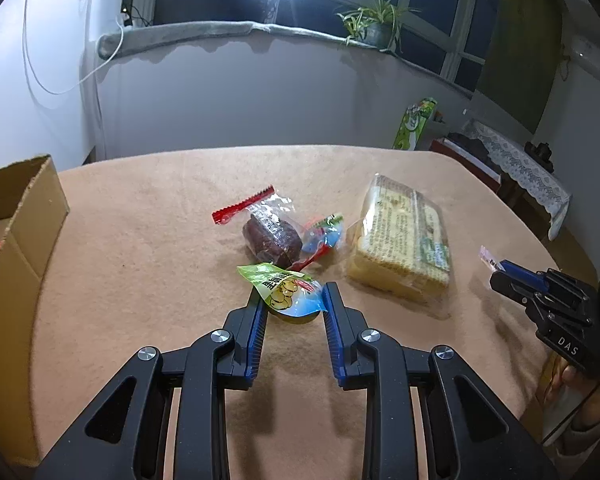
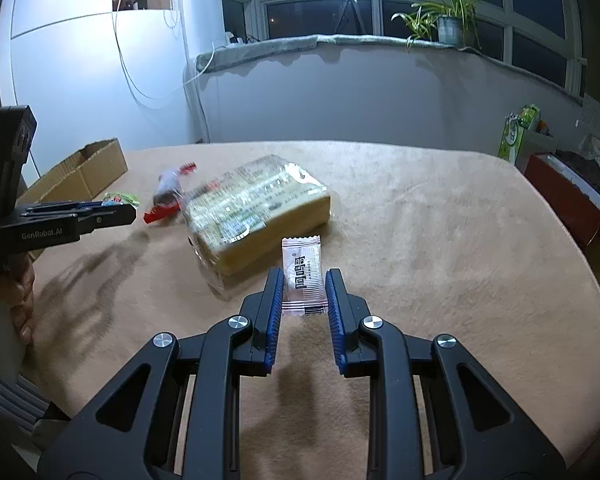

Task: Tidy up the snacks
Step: 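Carry the green candy and white packet into the box and open both grippers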

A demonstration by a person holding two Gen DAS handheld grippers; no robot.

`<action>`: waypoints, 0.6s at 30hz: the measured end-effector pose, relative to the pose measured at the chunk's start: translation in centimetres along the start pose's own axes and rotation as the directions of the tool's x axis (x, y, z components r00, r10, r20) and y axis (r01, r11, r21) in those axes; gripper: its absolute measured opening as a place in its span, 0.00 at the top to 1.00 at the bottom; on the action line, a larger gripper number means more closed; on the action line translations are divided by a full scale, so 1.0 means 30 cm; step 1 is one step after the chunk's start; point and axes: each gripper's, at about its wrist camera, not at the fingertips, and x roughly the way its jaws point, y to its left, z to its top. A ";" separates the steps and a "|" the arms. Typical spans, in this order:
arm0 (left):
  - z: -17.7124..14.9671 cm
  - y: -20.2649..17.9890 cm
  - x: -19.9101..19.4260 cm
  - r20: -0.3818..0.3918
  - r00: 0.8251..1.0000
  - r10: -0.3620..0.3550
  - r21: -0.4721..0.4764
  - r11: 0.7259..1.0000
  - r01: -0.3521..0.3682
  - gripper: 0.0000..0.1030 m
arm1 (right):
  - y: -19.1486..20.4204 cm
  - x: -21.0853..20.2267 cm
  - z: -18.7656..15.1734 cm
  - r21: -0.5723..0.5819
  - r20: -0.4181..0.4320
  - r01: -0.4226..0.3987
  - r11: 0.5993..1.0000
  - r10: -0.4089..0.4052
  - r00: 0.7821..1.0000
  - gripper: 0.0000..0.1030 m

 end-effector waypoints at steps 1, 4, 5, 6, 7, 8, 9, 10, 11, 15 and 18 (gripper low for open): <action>0.002 -0.002 -0.009 0.007 1.000 -0.002 0.002 1.000 0.002 0.75 | 0.006 -0.015 0.011 -0.003 0.011 0.001 1.000 -0.001 1.000 0.78; 0.005 -0.015 -0.055 0.034 0.999 -0.003 0.007 1.000 0.002 0.75 | 0.019 -0.045 0.038 -0.013 0.035 0.002 1.000 -0.001 0.999 0.78; 0.008 -0.019 -0.069 0.043 0.999 -0.003 0.009 1.000 0.002 0.75 | 0.025 -0.056 0.049 -0.019 0.044 0.002 1.000 -0.001 0.999 0.78; 0.012 -0.021 -0.088 0.055 0.999 -0.002 0.011 1.000 0.001 0.75 | 0.038 -0.069 0.059 -0.026 0.054 0.003 1.000 -0.001 0.999 0.78; 0.016 -0.021 -0.103 0.063 0.998 0.000 0.013 1.000 -0.001 0.75 | 0.053 -0.084 0.073 -0.036 0.064 0.002 0.999 0.000 0.998 0.78; 0.020 -0.023 -0.122 0.072 0.997 0.004 0.015 1.000 -0.005 0.75 | 0.061 -0.093 0.083 -0.041 0.070 0.002 0.999 0.001 0.998 0.78; 0.025 -0.024 -0.139 0.078 0.997 0.008 0.018 1.000 -0.009 0.75 | 0.075 -0.106 0.096 -0.050 0.081 0.001 0.999 0.003 0.997 0.78; 0.032 -0.026 -0.156 0.081 0.997 0.009 0.020 1.000 -0.011 0.75 | 0.084 -0.112 0.103 -0.054 0.088 0.002 0.999 0.003 0.996 0.78; 0.038 -0.029 -0.173 0.088 0.996 0.013 0.023 1.000 -0.015 0.75 | 0.099 -0.124 0.115 -0.062 0.098 0.002 0.998 0.004 0.995 0.78; 0.051 -0.044 -0.265 0.139 0.989 0.046 0.045 0.998 -0.053 0.75 | 0.153 -0.159 0.150 -0.096 0.128 -0.001 0.995 0.013 0.992 0.78; 0.043 -0.050 -0.348 0.189 0.979 0.072 0.062 0.994 -0.085 0.75 | 0.213 -0.177 0.173 -0.123 0.148 -0.006 0.992 0.025 0.989 0.78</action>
